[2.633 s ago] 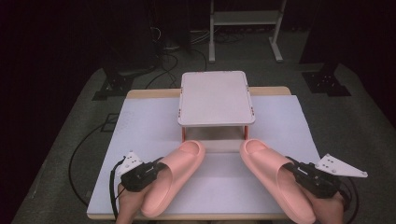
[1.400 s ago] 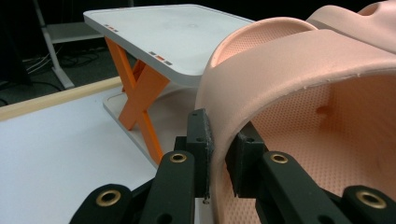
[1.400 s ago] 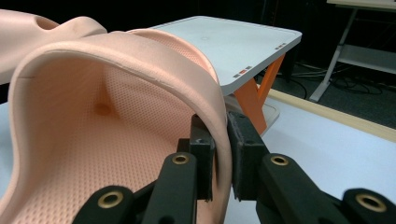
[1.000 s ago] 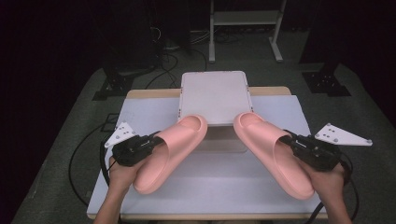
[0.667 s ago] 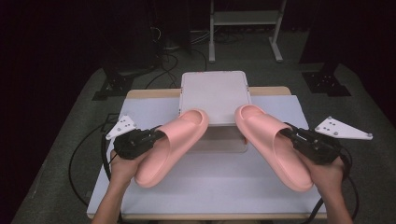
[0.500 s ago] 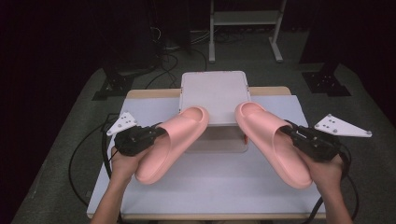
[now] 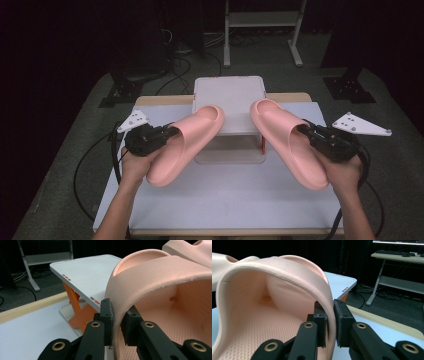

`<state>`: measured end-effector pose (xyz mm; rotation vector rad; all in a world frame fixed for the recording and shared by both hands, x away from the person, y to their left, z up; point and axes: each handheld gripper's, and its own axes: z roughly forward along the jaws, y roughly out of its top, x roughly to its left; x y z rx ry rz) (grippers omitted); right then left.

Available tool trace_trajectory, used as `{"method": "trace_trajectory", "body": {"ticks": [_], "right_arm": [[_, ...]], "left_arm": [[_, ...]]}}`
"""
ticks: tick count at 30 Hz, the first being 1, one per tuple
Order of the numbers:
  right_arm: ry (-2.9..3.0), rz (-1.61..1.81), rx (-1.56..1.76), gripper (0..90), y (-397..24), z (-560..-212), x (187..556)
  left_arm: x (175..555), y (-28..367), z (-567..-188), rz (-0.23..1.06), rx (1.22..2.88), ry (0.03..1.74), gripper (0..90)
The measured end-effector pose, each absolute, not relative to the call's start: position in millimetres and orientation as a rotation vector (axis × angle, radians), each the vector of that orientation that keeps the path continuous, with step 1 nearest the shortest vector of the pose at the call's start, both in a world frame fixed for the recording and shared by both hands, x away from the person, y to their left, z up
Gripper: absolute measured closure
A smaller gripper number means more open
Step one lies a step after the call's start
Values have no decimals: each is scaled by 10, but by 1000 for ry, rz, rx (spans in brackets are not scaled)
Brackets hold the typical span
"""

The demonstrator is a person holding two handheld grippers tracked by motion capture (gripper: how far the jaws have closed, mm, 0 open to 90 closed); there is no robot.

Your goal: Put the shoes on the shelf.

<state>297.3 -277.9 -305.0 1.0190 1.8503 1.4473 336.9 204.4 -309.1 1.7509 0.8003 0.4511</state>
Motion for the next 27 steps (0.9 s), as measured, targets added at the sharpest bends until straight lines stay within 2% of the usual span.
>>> {"method": "trace_trajectory", "body": {"ticks": [27], "right_arm": [[1829, 1420, 1047, 806, -2646, -3008, 3334]], "left_arm": [[3738, 1937, -2994, 442, 1757, 837, 804]]}}
